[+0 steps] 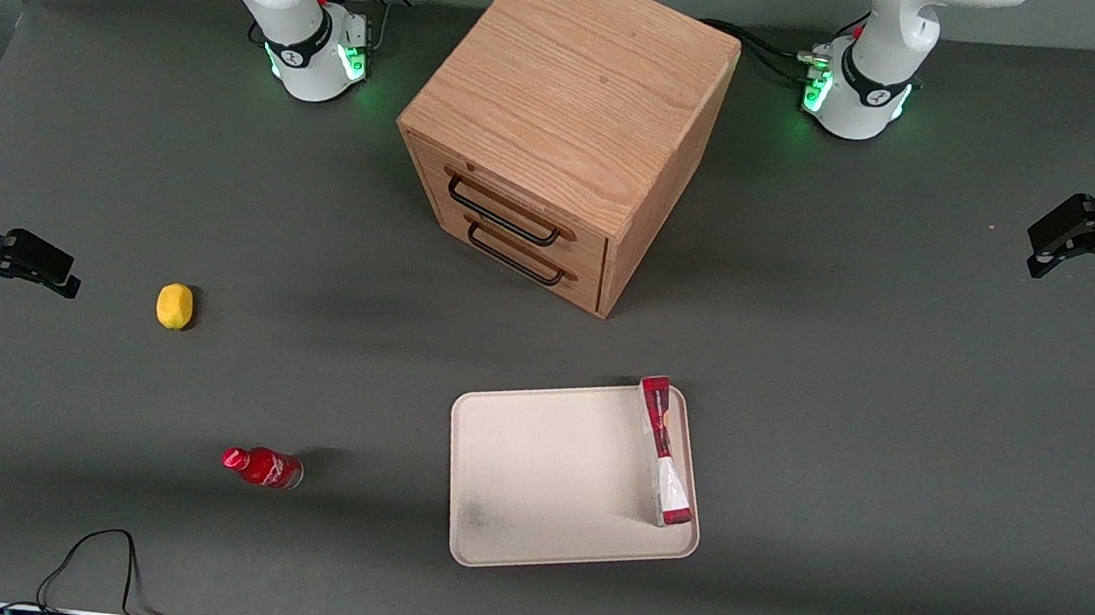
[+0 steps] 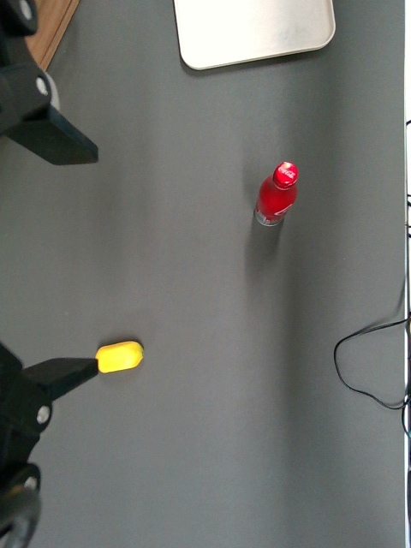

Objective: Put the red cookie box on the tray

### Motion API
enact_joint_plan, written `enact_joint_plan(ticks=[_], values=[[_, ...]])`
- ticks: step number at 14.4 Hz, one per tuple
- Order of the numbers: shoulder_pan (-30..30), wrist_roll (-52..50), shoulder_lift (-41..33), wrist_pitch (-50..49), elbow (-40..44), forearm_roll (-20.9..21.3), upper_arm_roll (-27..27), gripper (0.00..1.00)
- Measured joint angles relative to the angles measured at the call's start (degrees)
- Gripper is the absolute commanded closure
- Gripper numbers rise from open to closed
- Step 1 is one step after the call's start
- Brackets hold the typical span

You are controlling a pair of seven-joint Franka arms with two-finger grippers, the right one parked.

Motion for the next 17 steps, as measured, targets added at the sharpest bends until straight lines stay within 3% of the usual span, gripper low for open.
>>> enact_joint_plan(ticks=[3,17], values=[[0.47,-0.01,1.51,-1.59,3.37,-0.02,-0.83,0.00],[1.03,-0.03,1.46,-4.92,3.38,-3.91,-1.04,0.00]])
